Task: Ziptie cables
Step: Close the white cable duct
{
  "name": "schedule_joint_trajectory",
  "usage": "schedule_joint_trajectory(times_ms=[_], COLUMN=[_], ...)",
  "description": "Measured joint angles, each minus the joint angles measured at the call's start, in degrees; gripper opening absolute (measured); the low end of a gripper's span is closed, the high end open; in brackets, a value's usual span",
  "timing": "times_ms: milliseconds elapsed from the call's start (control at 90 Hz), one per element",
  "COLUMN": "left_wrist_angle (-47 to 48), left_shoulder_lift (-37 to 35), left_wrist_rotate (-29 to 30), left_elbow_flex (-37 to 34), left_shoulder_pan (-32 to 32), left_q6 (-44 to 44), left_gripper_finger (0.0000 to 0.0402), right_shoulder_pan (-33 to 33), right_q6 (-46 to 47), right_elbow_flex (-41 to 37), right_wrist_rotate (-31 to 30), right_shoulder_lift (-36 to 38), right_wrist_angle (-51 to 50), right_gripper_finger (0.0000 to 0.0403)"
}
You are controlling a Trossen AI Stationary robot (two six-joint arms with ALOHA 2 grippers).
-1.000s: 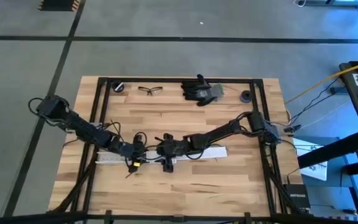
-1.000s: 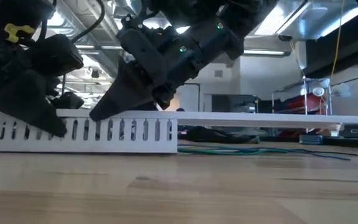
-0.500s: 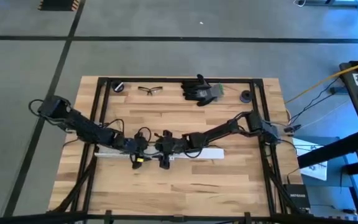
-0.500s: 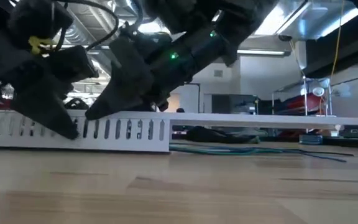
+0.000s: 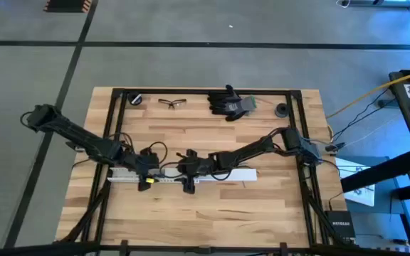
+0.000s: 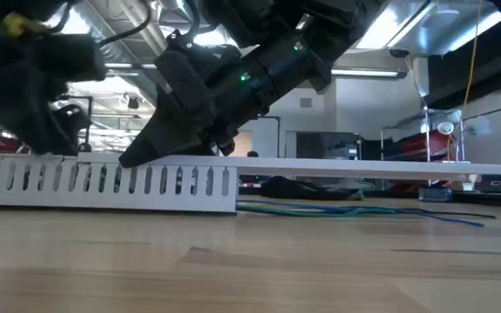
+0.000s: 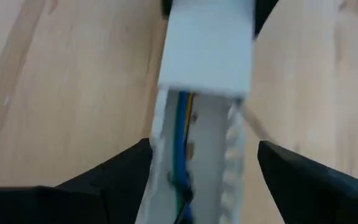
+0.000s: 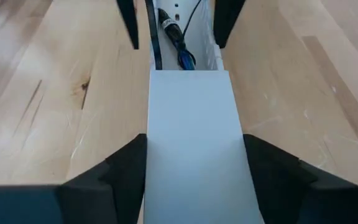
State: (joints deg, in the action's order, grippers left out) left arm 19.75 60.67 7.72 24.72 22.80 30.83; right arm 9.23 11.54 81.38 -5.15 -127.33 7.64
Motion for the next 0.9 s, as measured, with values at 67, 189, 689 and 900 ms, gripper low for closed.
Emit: schedule_joint_trajectory(times_ms=[67,189,689,900], left_wrist_angle=[-1.94,-7.48,-35.81,-38.91], left_shoulder_lift=[-0.19,0.44,5.31,7.96], left_wrist_rotate=[2.52,6.31,12.75,12.82], left_elbow_flex=[-1.58,-5.37,-14.55,-14.52], left_shoulder_pan=[1.77,4.06,4.95,5.01], left_q6=[0.54,0.69,-2.13,-2.59], left_gripper_finger=[0.028,0.028,0.0224,0.0205], right_shoulder_pan=[0.0,0.02,0.07,0.11], right_q6=[-0.43,-1.3,-1.51,-0.61], right_elbow_flex=[0.0,-0.04,-0.15,-0.28], right_wrist_rotate=[0.02,0.04,-0.02,-0.99], right_shoulder_lift=[0.0,0.0,0.09,-0.68], right_wrist_angle=[0.0,-0.11,0.32,4.64], right_gripper_finger=[0.0218,0.0218,0.0218,0.0218])
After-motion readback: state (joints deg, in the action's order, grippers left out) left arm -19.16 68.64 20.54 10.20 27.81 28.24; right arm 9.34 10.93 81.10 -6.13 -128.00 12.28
